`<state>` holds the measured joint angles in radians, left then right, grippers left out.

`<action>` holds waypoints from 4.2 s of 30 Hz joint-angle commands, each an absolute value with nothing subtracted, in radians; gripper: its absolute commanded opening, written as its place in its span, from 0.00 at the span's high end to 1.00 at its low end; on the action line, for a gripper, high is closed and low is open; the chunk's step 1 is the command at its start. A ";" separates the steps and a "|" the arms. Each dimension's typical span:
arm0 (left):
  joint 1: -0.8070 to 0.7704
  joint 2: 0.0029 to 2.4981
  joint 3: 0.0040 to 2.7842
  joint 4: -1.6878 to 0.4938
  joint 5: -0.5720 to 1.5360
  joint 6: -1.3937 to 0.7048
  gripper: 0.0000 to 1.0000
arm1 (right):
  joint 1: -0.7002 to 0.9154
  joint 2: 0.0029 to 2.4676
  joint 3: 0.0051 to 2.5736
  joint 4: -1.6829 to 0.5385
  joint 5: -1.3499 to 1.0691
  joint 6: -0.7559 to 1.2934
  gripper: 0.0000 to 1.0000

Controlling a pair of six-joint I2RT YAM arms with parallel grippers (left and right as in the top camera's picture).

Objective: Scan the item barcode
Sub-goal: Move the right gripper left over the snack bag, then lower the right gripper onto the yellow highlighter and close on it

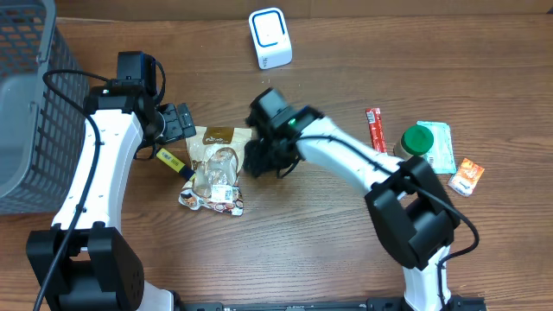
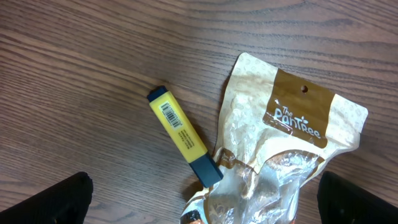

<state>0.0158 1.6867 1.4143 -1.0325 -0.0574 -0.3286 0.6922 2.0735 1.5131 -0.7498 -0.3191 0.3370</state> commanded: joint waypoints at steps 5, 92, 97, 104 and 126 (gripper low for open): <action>0.019 1.674 1.426 -1.032 -0.062 -0.306 0.00 | 0.721 2.080 1.478 -0.719 -0.165 0.401 0.53; 0.251 1.674 1.426 -1.037 -0.099 -0.381 0.00 | 0.924 2.119 1.754 -0.564 0.002 0.062 0.39; 0.257 1.674 1.426 -1.043 -0.121 -0.381 0.00 | 0.957 2.171 1.753 -0.481 0.003 0.023 0.40; 0.257 1.675 1.426 -1.039 -0.139 -0.382 0.00 | 0.968 2.254 1.753 -0.413 0.003 0.004 0.33; 0.255 1.675 1.426 -0.986 -0.138 -0.382 0.00 | 0.975 2.313 1.753 -0.282 -0.001 -0.035 0.46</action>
<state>0.2512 1.6867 1.4147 -0.9894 -0.1211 -0.3855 0.9649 2.2959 1.7500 -0.2863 -0.0074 -0.0296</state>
